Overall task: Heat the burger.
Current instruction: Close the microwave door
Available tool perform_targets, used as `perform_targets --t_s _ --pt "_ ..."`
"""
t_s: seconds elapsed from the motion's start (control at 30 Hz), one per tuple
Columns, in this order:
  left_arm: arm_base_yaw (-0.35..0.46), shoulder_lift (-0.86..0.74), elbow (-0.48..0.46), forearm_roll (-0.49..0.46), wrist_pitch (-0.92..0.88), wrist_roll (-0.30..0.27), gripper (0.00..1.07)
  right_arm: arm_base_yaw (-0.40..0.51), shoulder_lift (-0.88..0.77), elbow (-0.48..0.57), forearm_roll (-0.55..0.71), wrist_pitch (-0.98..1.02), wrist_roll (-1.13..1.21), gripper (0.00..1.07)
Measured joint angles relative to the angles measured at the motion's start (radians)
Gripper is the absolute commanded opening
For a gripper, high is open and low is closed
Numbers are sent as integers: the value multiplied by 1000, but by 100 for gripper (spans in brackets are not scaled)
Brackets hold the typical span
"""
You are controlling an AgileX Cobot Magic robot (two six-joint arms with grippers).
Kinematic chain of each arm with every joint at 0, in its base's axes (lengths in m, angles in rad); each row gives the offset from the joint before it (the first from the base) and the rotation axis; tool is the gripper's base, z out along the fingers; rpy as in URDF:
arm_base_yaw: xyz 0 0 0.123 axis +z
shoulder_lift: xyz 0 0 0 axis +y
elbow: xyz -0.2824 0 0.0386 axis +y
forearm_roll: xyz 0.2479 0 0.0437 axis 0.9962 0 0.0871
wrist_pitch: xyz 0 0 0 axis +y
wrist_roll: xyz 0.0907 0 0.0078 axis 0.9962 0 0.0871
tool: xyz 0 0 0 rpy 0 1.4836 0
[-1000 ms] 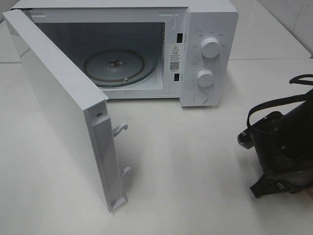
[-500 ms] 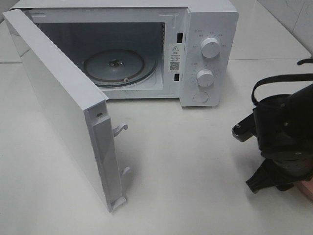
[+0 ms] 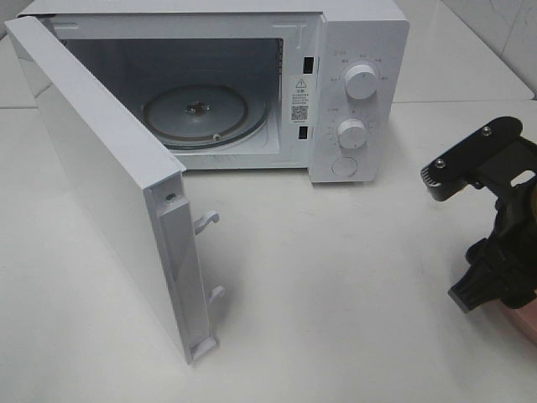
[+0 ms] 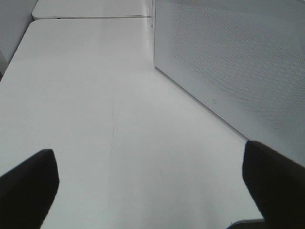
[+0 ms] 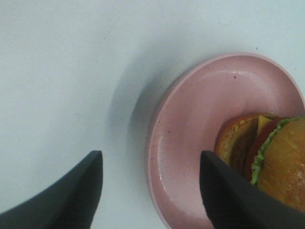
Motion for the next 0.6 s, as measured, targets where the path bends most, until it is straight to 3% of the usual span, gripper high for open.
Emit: perform_targets --t_s 0.23,0.6 --pt "0 0 0 0 0 0 99 0 -167 1 136 3 -167 77" --pt "0 0 0 0 0 0 99 0 -496 1 291 99 -298 76"
